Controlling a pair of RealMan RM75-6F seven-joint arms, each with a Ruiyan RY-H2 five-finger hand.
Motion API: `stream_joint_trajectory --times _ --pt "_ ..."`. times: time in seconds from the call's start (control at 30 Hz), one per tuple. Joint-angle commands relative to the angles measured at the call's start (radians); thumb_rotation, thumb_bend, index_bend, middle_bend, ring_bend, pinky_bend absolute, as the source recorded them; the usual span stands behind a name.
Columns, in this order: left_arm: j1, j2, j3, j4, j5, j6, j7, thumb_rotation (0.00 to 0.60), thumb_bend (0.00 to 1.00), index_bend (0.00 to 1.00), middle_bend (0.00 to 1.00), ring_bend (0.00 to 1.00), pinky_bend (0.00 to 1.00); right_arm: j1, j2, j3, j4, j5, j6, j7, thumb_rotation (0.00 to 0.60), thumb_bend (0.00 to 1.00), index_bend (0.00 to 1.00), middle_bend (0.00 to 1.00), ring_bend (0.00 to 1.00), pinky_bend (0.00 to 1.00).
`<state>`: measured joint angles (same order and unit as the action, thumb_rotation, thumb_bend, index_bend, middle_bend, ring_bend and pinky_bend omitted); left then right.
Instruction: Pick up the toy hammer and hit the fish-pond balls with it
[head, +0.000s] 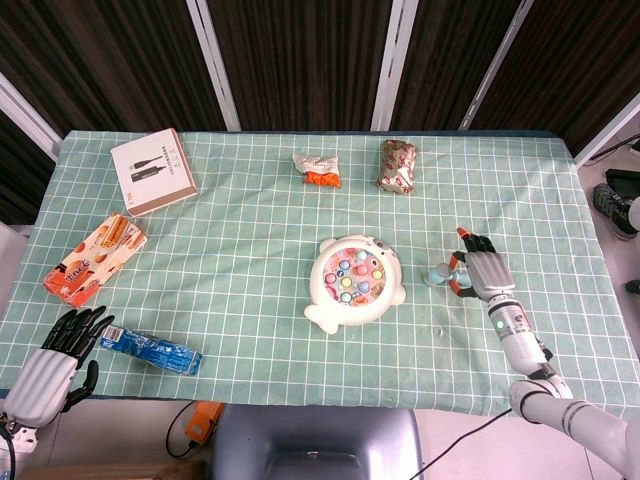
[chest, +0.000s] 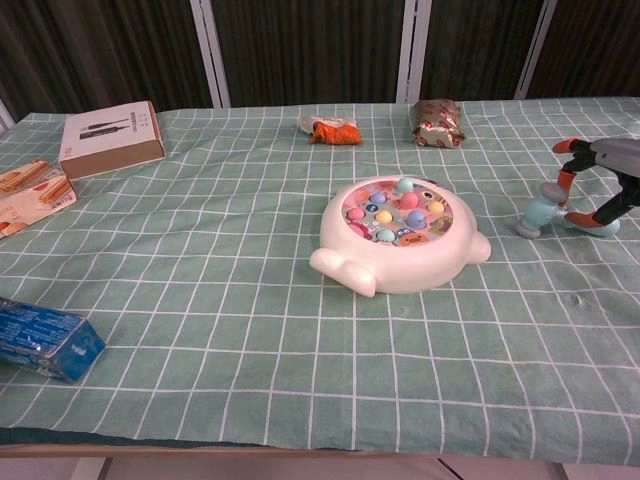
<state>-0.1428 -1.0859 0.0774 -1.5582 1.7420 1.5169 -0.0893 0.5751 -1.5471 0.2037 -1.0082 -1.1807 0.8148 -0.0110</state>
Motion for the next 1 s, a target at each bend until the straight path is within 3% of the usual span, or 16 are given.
stream_joint_trajectory --times 0.03,1.0 --pt "0.0 0.0 0.0 0.0 0.0 0.0 0.0 0.6 0.7 0.0 0.0 0.0 0.0 0.002 -0.004 0.0 0.002 0.004 0.001 -0.005 0.6 0.51 0.61 0.0 0.0 0.0" --pt "0.001 0.002 0.0 0.001 0.0 0.001 -0.004 0.6 0.7 0.0 0.0 0.0 0.0 0.016 -0.039 -0.005 0.047 0.035 -0.01 -0.027 0.6 0.52 0.65 0.03 0.0 0.0"
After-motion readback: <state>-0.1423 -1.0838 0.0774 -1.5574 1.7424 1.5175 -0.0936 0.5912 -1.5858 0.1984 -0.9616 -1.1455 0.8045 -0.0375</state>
